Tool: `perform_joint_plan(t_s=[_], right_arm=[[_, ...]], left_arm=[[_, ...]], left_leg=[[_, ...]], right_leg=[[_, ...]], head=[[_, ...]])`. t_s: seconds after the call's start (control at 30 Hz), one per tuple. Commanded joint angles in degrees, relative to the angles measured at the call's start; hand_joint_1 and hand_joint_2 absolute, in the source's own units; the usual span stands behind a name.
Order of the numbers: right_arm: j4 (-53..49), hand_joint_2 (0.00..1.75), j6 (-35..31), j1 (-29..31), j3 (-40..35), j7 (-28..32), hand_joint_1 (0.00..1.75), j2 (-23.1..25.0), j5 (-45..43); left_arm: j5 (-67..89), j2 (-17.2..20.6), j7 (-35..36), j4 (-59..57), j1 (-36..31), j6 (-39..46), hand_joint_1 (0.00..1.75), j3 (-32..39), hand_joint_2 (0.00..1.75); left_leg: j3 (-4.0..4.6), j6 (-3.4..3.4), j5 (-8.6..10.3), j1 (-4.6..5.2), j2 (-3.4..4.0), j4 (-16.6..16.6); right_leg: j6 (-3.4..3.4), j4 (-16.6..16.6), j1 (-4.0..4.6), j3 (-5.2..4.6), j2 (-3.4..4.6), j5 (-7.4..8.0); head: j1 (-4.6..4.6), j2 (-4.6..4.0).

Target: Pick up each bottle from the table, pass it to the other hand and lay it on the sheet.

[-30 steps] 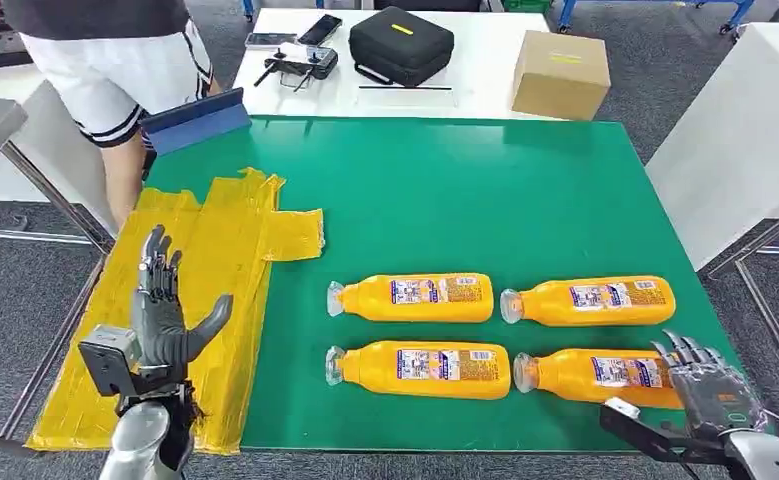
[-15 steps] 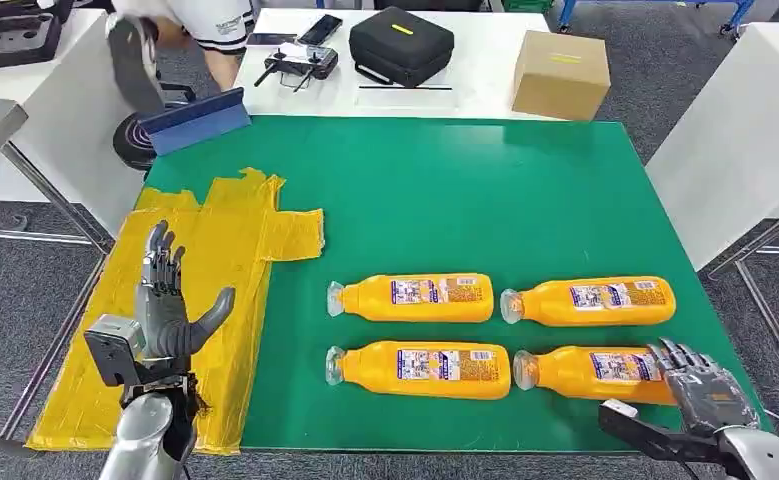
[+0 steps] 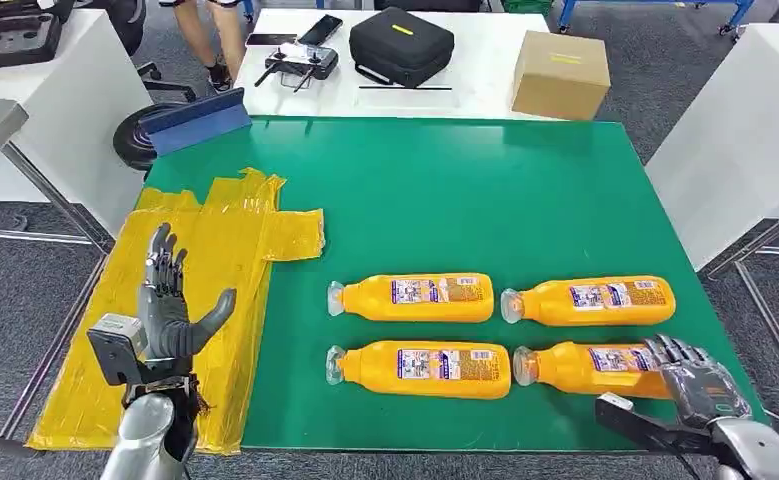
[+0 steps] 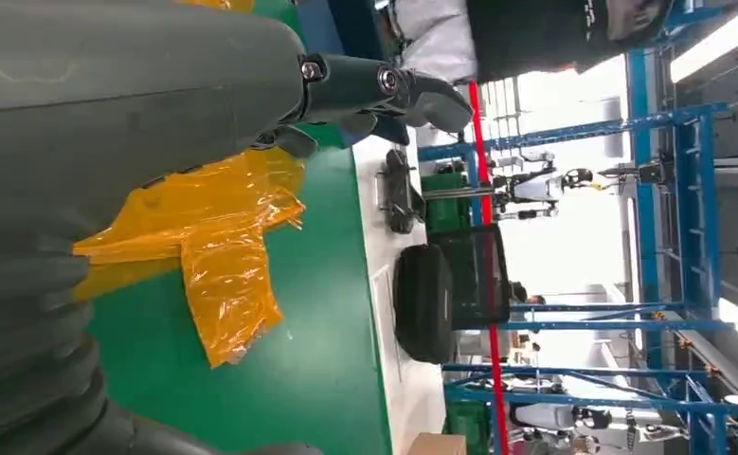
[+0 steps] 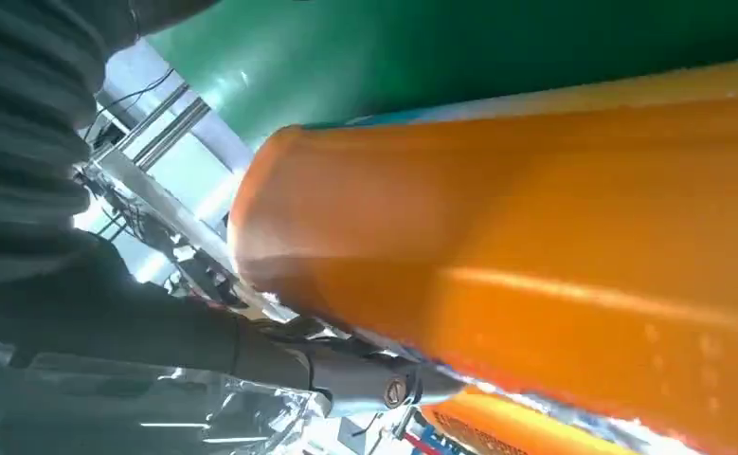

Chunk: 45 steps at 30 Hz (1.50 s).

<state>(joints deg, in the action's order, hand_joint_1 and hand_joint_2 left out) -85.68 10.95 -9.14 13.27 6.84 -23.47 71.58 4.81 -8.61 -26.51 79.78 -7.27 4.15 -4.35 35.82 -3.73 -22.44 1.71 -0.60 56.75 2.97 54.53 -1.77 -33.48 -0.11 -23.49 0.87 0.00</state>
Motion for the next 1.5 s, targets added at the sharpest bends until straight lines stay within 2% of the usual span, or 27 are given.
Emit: perform_joint_plan(t_s=[0.03,0.17,0.2,0.23,0.27,0.3,0.57,0.6,0.67,0.83,0.97,1.03,1.23,1.5], right_arm=[[7.33,1.75,-1.97,4.08,-5.45,-1.33,0.0,1.79,-0.41],[7.23,1.75,-2.08,3.61,-5.94,-1.64,0.0,2.25,-0.12],[7.17,1.75,-2.08,3.56,-5.96,-1.65,0.21,2.23,-0.11],[7.17,1.75,-2.08,3.56,-5.96,-1.65,1.36,2.23,-0.11],[6.82,1.75,-2.03,3.07,-5.92,-1.69,1.64,2.08,-0.07],[6.68,1.75,-1.98,2.85,-5.87,-1.71,1.69,1.99,-0.05],[6.88,1.75,-1.59,2.83,-6.34,-1.75,1.68,2.81,-0.02],[6.88,1.75,-1.59,2.83,-6.34,-1.75,1.69,2.81,-0.02],[6.69,1.75,-1.66,2.75,-6.5,-2.18,1.75,3.2,0.42],[6.45,1.75,-1.74,2.86,-6.77,-2.14,1.75,1.69,0.77],[6.45,1.75,-1.74,2.86,-6.77,-2.14,1.75,1.69,0.77],[6.45,1.75,-1.74,2.86,-6.77,-2.14,1.75,1.69,0.77],[6.45,1.75,-1.74,2.86,-6.77,-2.14,1.75,1.69,0.77],[1.12,1.75,-3.13,1.17,-7.63,-1.34,1.75,1.3,0.23]], left_arm=[[-0.3,-0.45,0.03,-4.33,-1.66,-0.05,0.0,1.12,1.75],[-0.28,-0.59,0.15,-4.42,-1.89,-0.03,0.0,1.05,1.75],[-0.28,-0.59,0.16,-4.43,-1.93,-0.03,0.0,1.06,1.75],[-0.28,-0.59,0.16,-4.43,-1.93,-0.03,0.0,1.06,1.75],[-0.27,-0.63,0.33,-4.26,-2.02,0.02,0.0,1.16,1.75],[-0.26,-0.6,0.39,-4.24,-2.07,0.03,0.0,1.19,1.75],[-0.19,-0.29,0.71,-4.03,-1.7,0.02,0.0,1.39,1.75],[-0.19,-0.29,0.71,-4.03,-1.7,0.02,0.0,1.39,1.75],[-0.19,-0.21,0.75,-3.93,-1.48,0.03,0.0,1.4,1.75],[-0.2,-0.2,0.77,-3.68,-1.23,0.11,0.0,1.37,1.75],[-0.2,-0.2,0.77,-3.68,-1.23,0.11,0.0,1.37,1.75],[-0.2,-0.2,0.77,-3.68,-1.23,0.11,0.0,1.37,1.75],[-0.2,-0.2,0.77,-3.68,-1.23,0.11,0.0,1.37,1.75],[-0.45,-0.3,0.9,-3.21,-0.64,0.57,0.0,1.81,1.75]], left_leg=[[-0.4,0.35,-0.16,-0.2,0.12,-0.05],[-0.51,0.43,-0.22,-0.23,0.09,-0.04],[-0.34,0.31,-0.13,-0.2,0.07,-0.03],[-0.4,0.35,-0.15,-0.2,0.06,-0.04],[-0.51,0.43,-0.22,-0.26,0.09,-0.02],[-0.38,0.32,-0.13,-0.19,0.08,-0.05],[-0.56,0.44,-0.22,-0.25,0.06,-0.03],[-0.4,0.29,-0.12,-0.17,0.04,-0.05],[-0.59,0.44,-0.2,-0.25,0.05,-0.05],[-0.33,0.22,-0.08,-0.14,0.04,-0.04],[-0.55,0.4,-0.18,-0.22,0.07,-0.04],[-0.33,0.22,-0.08,-0.14,0.04,-0.04],[-0.34,0.22,-0.08,-0.13,0.03,-0.04],[-0.36,0.26,-0.1,-0.12,0.04,-0.04]], right_leg=[[-0.25,-0.19,0.2,0.45,0.09,-0.07],[-0.31,-0.2,0.23,0.59,0.04,-0.13],[-0.22,-0.17,0.2,0.39,0.03,-0.06],[-0.24,-0.17,0.2,0.46,0.02,-0.09],[-0.3,-0.2,0.26,0.58,0.05,-0.12],[-0.22,-0.17,0.19,0.42,0.03,-0.06],[-0.31,-0.19,0.25,0.63,0.01,-0.14],[-0.2,-0.15,0.17,0.45,0.0,-0.07],[-0.31,-0.21,0.25,0.67,-0.01,-0.13],[-0.16,-0.12,0.15,0.37,0.0,-0.04],[-0.28,-0.18,0.22,0.61,0.02,-0.11],[-0.15,-0.12,0.14,0.37,0.0,-0.04],[-0.15,-0.12,0.13,0.38,0.0,-0.04],[-0.18,-0.09,0.12,0.38,0.01,-0.07]], head=[[0.0,0.0],[0.0,0.0],[0.0,0.0],[0.0,0.0],[0.0,0.0],[0.0,0.0],[-0.02,0.0],[0.0,0.0],[0.0,0.0],[0.0,0.0],[0.0,0.0],[-0.02,0.0],[0.0,0.0],[0.0,0.0]])
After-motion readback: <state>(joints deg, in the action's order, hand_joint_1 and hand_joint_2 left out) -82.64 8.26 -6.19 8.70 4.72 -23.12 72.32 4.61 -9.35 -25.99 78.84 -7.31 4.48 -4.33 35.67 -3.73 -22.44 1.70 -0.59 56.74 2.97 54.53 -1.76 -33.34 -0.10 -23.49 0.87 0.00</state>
